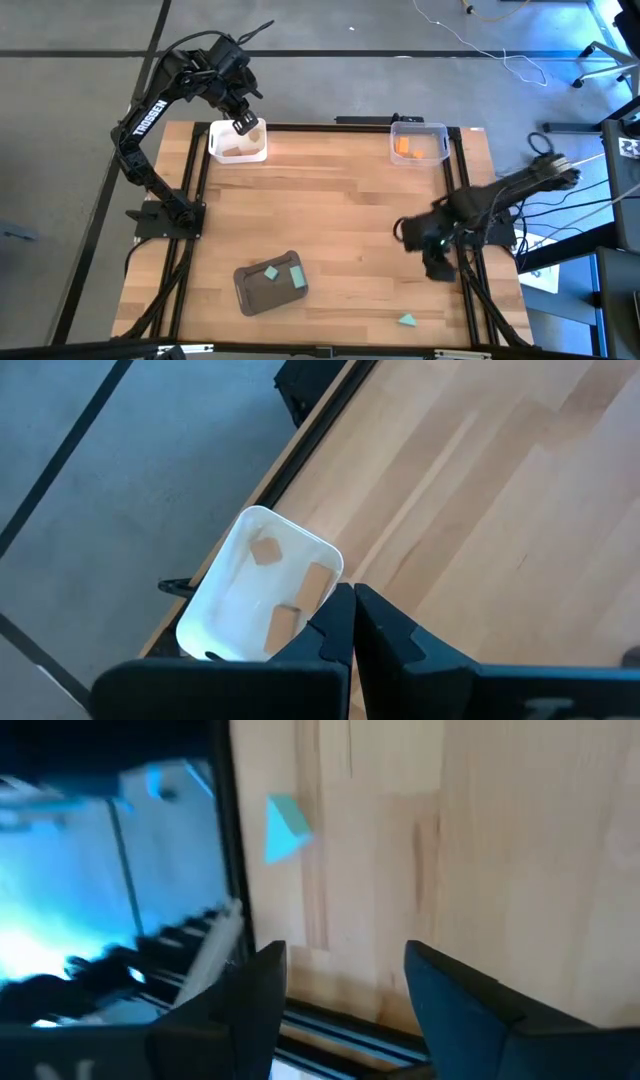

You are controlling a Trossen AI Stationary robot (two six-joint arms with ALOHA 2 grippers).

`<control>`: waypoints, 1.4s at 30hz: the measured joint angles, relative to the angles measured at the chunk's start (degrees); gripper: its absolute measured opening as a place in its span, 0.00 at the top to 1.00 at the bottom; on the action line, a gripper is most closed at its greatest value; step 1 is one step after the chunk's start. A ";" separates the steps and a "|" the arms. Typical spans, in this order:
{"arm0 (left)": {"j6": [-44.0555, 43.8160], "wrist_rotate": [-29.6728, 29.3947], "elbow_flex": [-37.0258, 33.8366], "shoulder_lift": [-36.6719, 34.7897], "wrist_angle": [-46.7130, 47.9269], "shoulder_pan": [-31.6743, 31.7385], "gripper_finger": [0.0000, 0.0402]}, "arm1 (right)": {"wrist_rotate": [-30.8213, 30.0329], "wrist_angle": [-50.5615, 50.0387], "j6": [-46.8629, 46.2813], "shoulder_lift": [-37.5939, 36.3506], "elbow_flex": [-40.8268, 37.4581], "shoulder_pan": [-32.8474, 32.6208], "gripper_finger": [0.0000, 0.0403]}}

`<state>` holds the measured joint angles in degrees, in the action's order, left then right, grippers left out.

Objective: Sort & place blocks by color
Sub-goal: Put the blue block into the black bin

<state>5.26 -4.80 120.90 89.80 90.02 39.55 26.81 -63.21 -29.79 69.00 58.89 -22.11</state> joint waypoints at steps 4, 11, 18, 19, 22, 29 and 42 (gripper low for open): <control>0.00 0.00 0.00 0.00 -0.02 0.00 1.00 | -0.24 3.40 0.04 6.54 -0.46 -4.75 0.49; 1.36 0.00 0.00 0.00 -0.02 0.00 1.00 | -0.25 17.67 0.06 17.45 -0.46 -11.85 0.49; 1.40 0.01 0.00 0.00 0.00 0.00 1.00 | -1.58 30.51 -3.62 24.54 -0.43 -16.26 0.49; 1.40 0.02 0.00 0.00 0.00 0.00 1.00 | -2.07 30.88 -4.37 25.23 -0.43 -16.80 0.49; 1.42 0.02 0.00 0.00 0.00 0.00 1.00 | -3.42 32.39 -5.85 27.23 -0.43 -18.18 0.49; 1.42 0.04 0.00 0.00 0.00 0.00 1.00 | -7.58 33.73 -6.07 30.85 -0.43 -19.97 0.49; 4.42 7.10 0.00 0.00 0.00 -0.74 1.00 | -10.03 33.34 -7.83 32.31 -0.38 -20.78 0.49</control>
<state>9.67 2.31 120.90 89.80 90.02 38.81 16.78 -29.86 -37.62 101.30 58.51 -42.89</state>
